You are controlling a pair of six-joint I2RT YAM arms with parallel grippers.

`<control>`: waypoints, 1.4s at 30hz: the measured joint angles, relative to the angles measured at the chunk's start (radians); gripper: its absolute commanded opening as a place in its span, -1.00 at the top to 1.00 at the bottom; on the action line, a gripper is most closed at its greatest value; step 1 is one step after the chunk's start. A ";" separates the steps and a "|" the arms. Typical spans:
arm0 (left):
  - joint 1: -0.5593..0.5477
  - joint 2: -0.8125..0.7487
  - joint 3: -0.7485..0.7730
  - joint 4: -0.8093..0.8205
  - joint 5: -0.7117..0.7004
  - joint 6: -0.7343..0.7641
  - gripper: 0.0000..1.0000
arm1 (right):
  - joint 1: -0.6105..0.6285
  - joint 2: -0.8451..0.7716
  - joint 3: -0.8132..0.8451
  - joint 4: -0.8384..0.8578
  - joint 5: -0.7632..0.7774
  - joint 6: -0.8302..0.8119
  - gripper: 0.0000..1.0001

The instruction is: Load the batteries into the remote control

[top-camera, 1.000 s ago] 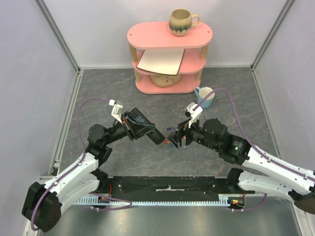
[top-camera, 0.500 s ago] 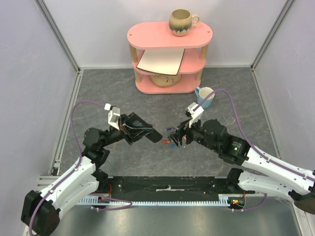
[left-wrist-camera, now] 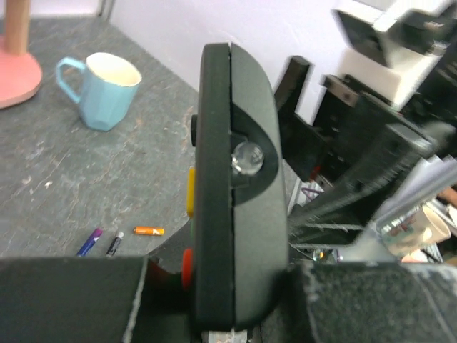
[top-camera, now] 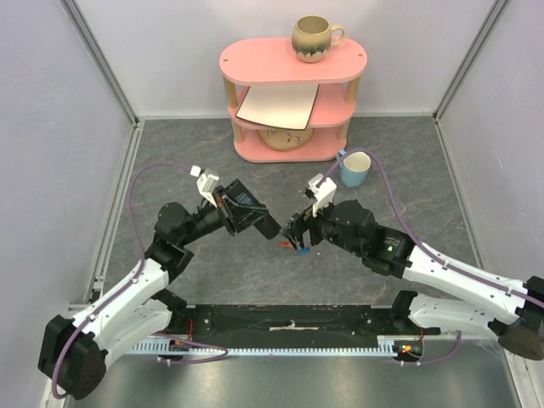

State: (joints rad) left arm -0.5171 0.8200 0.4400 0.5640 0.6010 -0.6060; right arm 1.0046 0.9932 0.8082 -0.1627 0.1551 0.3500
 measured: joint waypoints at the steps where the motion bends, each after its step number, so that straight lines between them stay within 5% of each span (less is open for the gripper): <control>1: 0.000 0.018 0.019 -0.024 -0.013 -0.006 0.96 | 0.000 0.008 0.009 0.003 0.000 0.000 -0.82; 24: -0.012 0.123 0.104 -0.259 -0.296 -0.268 0.96 | 0.025 0.256 0.196 0.008 0.030 0.011 -0.65; 42: -0.024 0.113 0.107 -0.278 -0.312 -0.317 0.96 | 0.027 0.318 0.210 0.019 -0.028 0.029 -0.01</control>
State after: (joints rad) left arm -0.5407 0.9329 0.5472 0.2859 0.2893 -0.9234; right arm 1.0313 1.3109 1.0183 -0.1432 0.1268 0.3794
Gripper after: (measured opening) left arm 0.233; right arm 0.590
